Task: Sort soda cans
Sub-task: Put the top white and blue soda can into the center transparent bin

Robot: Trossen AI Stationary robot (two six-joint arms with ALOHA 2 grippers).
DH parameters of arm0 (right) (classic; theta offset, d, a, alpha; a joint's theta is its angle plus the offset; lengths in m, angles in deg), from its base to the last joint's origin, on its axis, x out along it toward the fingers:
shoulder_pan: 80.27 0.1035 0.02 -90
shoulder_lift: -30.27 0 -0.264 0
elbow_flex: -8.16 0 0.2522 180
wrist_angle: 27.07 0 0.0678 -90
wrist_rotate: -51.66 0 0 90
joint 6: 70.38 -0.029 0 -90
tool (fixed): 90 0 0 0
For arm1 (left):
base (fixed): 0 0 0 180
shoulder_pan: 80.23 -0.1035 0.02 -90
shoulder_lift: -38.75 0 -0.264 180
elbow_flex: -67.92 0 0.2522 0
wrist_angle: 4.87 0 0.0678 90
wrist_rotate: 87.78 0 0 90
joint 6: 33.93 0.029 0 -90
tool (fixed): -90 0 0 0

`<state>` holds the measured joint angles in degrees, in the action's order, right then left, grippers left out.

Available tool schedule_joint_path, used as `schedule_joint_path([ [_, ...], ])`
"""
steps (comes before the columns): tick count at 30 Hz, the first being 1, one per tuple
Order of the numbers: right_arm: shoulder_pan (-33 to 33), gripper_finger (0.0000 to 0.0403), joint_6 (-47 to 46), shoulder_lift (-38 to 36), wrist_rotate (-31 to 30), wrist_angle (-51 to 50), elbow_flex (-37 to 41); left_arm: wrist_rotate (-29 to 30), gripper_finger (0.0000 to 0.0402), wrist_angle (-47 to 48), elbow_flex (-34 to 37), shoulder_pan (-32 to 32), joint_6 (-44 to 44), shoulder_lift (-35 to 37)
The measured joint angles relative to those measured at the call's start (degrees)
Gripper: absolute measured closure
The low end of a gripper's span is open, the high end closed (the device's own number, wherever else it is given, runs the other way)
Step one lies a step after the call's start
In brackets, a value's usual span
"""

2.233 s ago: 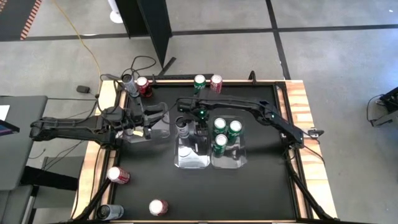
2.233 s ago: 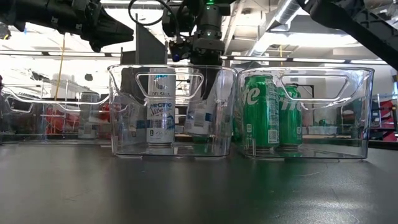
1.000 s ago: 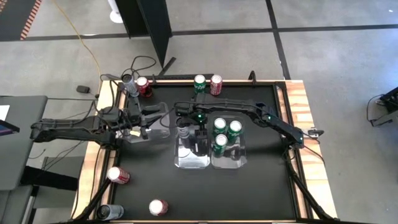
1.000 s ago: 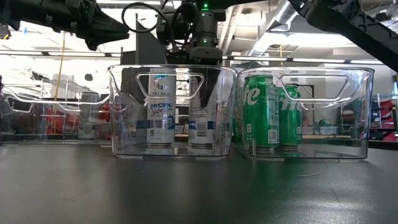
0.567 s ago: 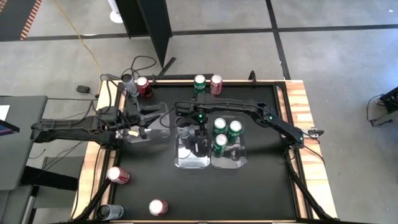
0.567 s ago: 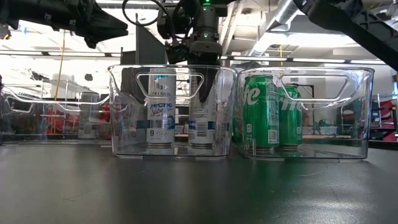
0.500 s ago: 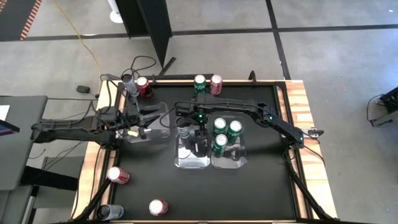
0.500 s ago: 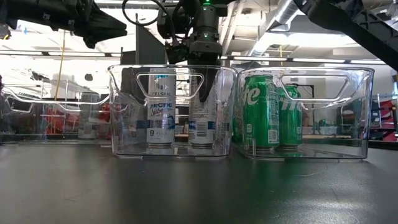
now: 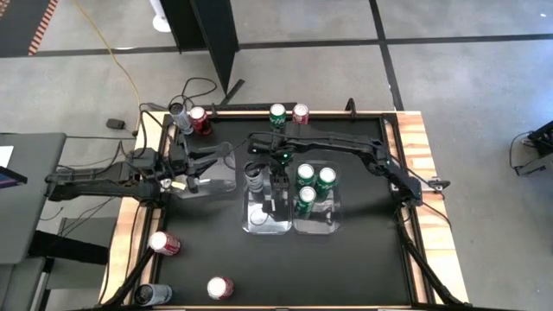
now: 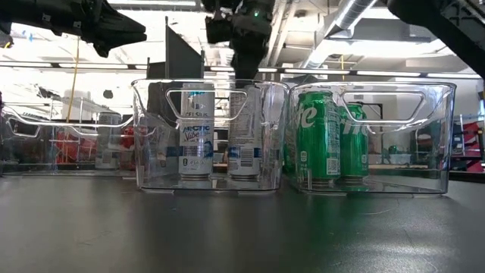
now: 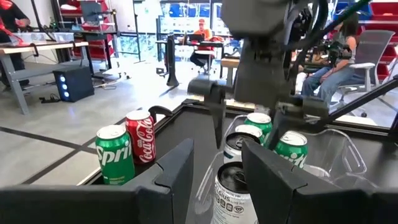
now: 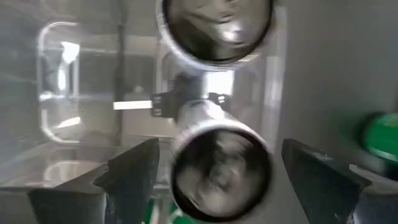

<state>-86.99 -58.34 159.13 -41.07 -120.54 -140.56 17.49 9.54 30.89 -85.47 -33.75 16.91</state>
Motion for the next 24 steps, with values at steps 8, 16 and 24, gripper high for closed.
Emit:
schedule_joint_path([
  [8, 0.0, 0.0055, -0.5, -6.3, -4.7, 2.3, 0.0, 0.0, 0.0270, 0.1, 0.0, 0.0, -0.1, 0.1],
  [16, -0.7, 0.0064, -0.5, -13.2, -4.9, 6.0, 0.2, 0.5, 0.0270, 0.1, 0.0, 0.0, -0.2, 0.2],
  [24, -7.2, 0.0070, -1.3, -14.3, -4.9, 4.9, 0.2, 0.5, 0.0270, 0.4, 0.0, 0.0, -0.2, 0.2],
])
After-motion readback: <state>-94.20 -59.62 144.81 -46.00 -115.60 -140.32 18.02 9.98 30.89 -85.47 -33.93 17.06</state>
